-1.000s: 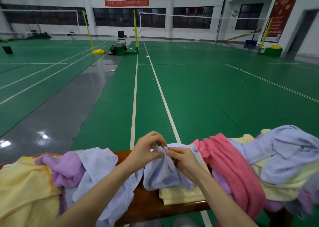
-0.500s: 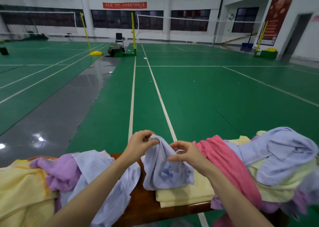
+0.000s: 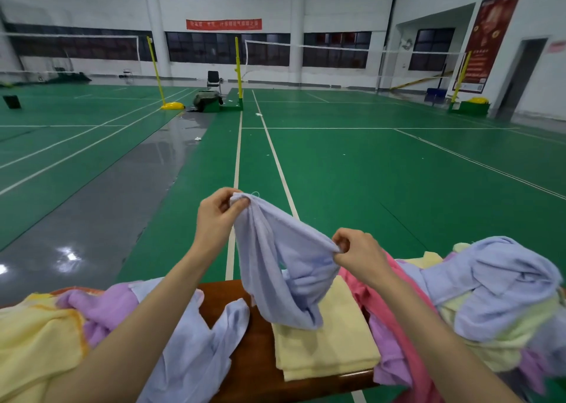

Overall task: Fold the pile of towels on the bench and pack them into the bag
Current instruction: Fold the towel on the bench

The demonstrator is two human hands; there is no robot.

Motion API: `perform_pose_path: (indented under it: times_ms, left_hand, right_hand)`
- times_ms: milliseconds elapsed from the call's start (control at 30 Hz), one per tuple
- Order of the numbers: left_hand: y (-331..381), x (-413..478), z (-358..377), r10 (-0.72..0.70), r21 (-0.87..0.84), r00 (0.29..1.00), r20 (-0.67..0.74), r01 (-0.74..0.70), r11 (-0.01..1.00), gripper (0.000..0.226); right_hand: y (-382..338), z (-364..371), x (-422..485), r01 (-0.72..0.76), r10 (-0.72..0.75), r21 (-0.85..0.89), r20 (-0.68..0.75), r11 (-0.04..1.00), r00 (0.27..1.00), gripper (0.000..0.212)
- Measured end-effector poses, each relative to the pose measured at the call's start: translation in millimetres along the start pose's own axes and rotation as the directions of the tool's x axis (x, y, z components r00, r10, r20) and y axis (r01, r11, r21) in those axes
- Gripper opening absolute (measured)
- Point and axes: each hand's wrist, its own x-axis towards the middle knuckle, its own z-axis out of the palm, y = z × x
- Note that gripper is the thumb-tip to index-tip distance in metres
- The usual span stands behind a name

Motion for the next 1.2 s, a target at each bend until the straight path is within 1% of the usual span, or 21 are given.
perform_pose_path:
  times_ms: [67, 133, 167, 200, 267, 300, 333, 400, 433, 500, 567, 633, 700, 767, 867, 933, 1000, 1033, 1100, 1133, 1200]
  left_hand:
    - [2.7, 4.7, -7.0, 0.014, -0.004, 0.999, -0.038, -0.014, 1.0, 0.017]
    - [2.9, 8.6, -15.2, 0.016, -0.007, 0.998, -0.065, -0.017, 1.0, 0.014]
    - [1.9, 10.6, -19.7, 0.012, -0.006, 0.996, -0.086, -0.013, 1.0, 0.011]
    - [0.3, 12.8, -24.3, 0.006, -0.009, 0.994, -0.109, -0.007, 1.0, 0.007]
    - [-3.3, 15.7, -32.4, -0.013, -0.006, 0.99, -0.143, 0.012, 1.0, 0.004]
    - [-5.8, 16.6, -35.3, -0.021, 0.002, 0.988, -0.151, 0.022, 1.0, 0.005]
    - [-8.2, 17.0, -37.5, -0.028, 0.011, 0.987, -0.156, 0.03, 0.999, 0.005]
    - [-13.0, 16.8, -40.7, -0.042, 0.025, 0.985, -0.167, 0.046, 0.999, 0.006]
    - [-15.5, 16.2, -42.2, -0.045, 0.028, 0.984, -0.174, 0.051, 0.998, 0.006]
    - [-19.5, 15.6, -46.0, -0.043, 0.046, 0.982, -0.185, 0.052, 0.998, 0.006]
    - [-22.4, 16.2, -50.6, -0.035, 0.088, 0.981, -0.192, 0.052, 0.995, 0.007]
    - [-27.4, 18.0, -57.4, -0.052, 0.104, 0.973, -0.226, 0.077, 0.992, 0.009]
    - [-33.6, 19.2, -67.4, -0.07, 0.109, 0.96, -0.273, 0.103, 0.989, 0.013]
    - [-37.8, 17.4, -76.6, -0.079, 0.141, 0.959, -0.272, 0.121, 0.983, 0.013]
    - [-40.1, 12.3, -84.9, -0.097, 0.173, 0.962, -0.254, 0.144, 0.974, 0.011]
    - [-43.8, 12.0, -90.6, -0.135, 0.152, 0.961, -0.241, 0.175, 0.973, 0.01]
    - [-45.6, 13.0, -94.8, -0.177, 0.129, 0.956, -0.232, 0.211, 0.969, 0.011]
    - [-45.0, 13.6, -95.1, -0.19, 0.112, 0.954, -0.231, 0.22, 0.969, 0.012]
    - [-40.9, 14.1, -94.8, -0.21, 0.039, 0.949, -0.236, 0.225, 0.973, 0.011]
    - [-38.0, 14.2, -95.2, -0.224, -0.012, 0.946, -0.237, 0.227, 0.974, 0.01]
    - [-35.2, 14.8, -99.2, -0.257, -0.107, 0.944, -0.205, 0.24, 0.965, 0.009]
  right_hand:
    - [-0.9, 0.0, 1.1, -0.001, 0.0, -0.112, -0.01, 0.994, 1.0, 0.023]
    - [2.2, 1.2, 4.2, 0.008, -0.01, -0.071, -0.031, 0.997, 0.999, 0.024]
    - [3.5, 0.3, 5.5, 0.002, -0.001, 0.022, -0.008, 1.0, 1.0, 0.025]
    - [3.3, -2.8, 5.9, -0.023, 0.014, 0.165, 0.053, 0.986, 0.999, 0.024]
    - [0.9, -9.1, 4.3, -0.131, 0.021, 0.457, 0.238, 0.88, 0.971, 0.027]
    - [-0.3, -12.0, 2.8, -0.18, 0.013, 0.509, 0.313, 0.842, 0.95, 0.029]
    - [-1.3, -14.7, 2.2, -0.191, 0.006, 0.503, 0.346, 0.843, 0.938, 0.032]
    - [-2.7, -18.5, 4.8, -0.171, 0.024, 0.432, 0.326, 0.885, 0.945, 0.038]
    - [-2.1, -19.5, 7.3, -0.148, 0.046, 0.366, 0.275, 0.919, 0.96, 0.039]
    - [1.4, -20.8, 13.2, -0.11, 0.095, 0.13, 0.121, 0.985, 0.988, 0.033]
    - [4.2, -22.7, 15.6, -0.141, 0.144, -0.144, 0.014, 0.98, 0.989, 0.023]
    - [9.3, -23.1, 16.0, -0.168, 0.174, -0.194, 0.012, 0.967, 0.985, 0.022]
    - [15.7, -26.2, 15.9, -0.168, 0.18, -0.17, 0.056, 0.971, 0.982, 0.027]
    - [21.3, -32.8, 16.0, -0.123, 0.138, -0.112, 0.131, 0.986, 0.982, 0.031]
    - [22.6, -47.1, 10.1, -0.084, 0.036, 0.123, 0.356, 0.989, 0.934, 0.022]
    - [21.3, -58.9, 4.2, -0.095, -0.055, 0.309, 0.443, 0.946, 0.895, 0.032]
    - [22.3, -69.2, 2.1, -0.1, -0.158, 0.481, 0.466, 0.871, 0.871, 0.045]
    - [21.9, -73.7, 1.9, -0.111, -0.199, 0.559, 0.464, 0.822, 0.863, 0.047]
    - [22.7, -79.5, 4.1, -0.166, -0.23, 0.665, 0.465, 0.728, 0.855, 0.032]
    - [23.5, -81.2, 6.3, -0.179, -0.237, 0.684, 0.468, 0.708, 0.851, 0.025]
    - [24.3, -81.6, 9.5, -0.186, -0.233, 0.674, 0.481, 0.715, 0.845, 0.014]
